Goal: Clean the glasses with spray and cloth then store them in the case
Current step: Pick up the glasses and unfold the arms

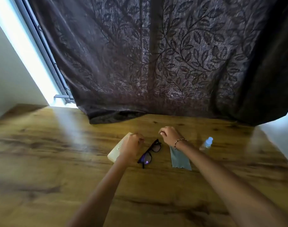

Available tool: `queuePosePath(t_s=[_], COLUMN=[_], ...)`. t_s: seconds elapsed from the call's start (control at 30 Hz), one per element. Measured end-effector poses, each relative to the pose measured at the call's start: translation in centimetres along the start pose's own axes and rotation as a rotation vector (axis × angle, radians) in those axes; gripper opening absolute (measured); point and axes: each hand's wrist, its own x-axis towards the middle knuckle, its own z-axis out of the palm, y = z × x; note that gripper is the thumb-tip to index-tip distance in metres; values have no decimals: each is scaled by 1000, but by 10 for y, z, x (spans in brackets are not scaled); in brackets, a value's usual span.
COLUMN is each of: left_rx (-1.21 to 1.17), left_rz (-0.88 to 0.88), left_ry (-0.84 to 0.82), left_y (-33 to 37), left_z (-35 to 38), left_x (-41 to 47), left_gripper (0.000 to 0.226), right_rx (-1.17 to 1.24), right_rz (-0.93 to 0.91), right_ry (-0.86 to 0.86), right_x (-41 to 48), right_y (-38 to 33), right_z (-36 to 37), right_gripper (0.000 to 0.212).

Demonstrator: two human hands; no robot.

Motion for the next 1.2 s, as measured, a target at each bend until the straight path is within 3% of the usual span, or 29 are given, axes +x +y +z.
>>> queuePosePath(t_s=[0.17, 0.53, 0.83, 1.0, 1.2], left_rx=[86, 124, -100, -357, -134], left_rz=[-114, -173, -243, -373, -297], left_ry=[-121, -285, -394, -367, -258], left_y=[2, 6, 3, 3, 16], left_z=[4, 13, 17, 10, -8], left_x=[-6, -4, -4, 4, 28], left_gripper=[15, 21, 17, 25, 17], right_rx=[58, 346, 717, 879, 1097], right_rz=[56, 210, 415, 439, 392], right_ry=[-59, -30, -68, -57, -112], right_x=[-1, -3, -6, -7, -9], right_y=[-4, -1, -2, 3, 8], right_z=[13, 23, 20, 13, -5], right_gripper=[26, 21, 13, 12, 10])
